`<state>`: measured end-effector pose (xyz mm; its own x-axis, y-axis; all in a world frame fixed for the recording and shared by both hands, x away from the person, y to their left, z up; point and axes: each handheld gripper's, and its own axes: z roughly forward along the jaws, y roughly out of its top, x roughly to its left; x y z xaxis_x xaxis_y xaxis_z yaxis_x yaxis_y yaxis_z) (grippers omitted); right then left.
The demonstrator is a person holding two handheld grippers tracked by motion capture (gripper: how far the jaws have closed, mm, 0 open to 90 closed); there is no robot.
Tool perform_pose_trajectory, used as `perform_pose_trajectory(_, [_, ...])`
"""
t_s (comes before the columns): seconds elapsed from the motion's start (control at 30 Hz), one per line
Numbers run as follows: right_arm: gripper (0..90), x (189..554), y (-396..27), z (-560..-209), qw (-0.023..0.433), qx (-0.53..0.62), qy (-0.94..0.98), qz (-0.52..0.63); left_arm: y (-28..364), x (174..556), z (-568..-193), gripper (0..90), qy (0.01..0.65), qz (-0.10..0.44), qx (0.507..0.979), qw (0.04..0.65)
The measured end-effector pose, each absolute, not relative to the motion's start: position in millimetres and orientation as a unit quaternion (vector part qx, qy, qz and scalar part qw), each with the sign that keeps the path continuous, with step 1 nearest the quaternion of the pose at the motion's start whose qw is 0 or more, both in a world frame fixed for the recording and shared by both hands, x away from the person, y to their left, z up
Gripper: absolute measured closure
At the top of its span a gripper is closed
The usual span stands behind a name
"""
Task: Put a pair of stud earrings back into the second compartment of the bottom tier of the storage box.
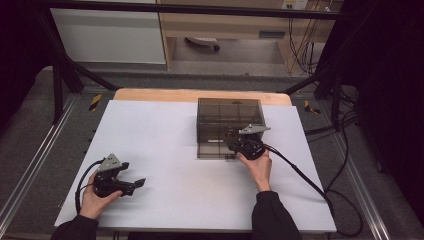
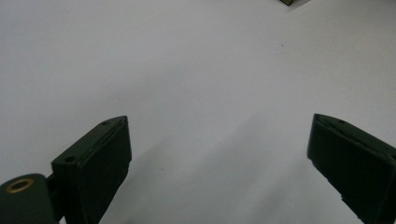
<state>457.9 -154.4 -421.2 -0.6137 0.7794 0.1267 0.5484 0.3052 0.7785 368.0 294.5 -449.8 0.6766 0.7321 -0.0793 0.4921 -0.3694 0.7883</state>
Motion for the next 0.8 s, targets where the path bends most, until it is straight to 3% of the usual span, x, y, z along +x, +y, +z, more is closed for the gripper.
perform_pose_trajectory(0.8, [77.0, 466.1, -146.9, -440.9, 0.135, 0.431, 0.794, 0.406, 294.2, 367.8, -449.7, 6.2, 0.375, 0.144, 0.815, 0.417])
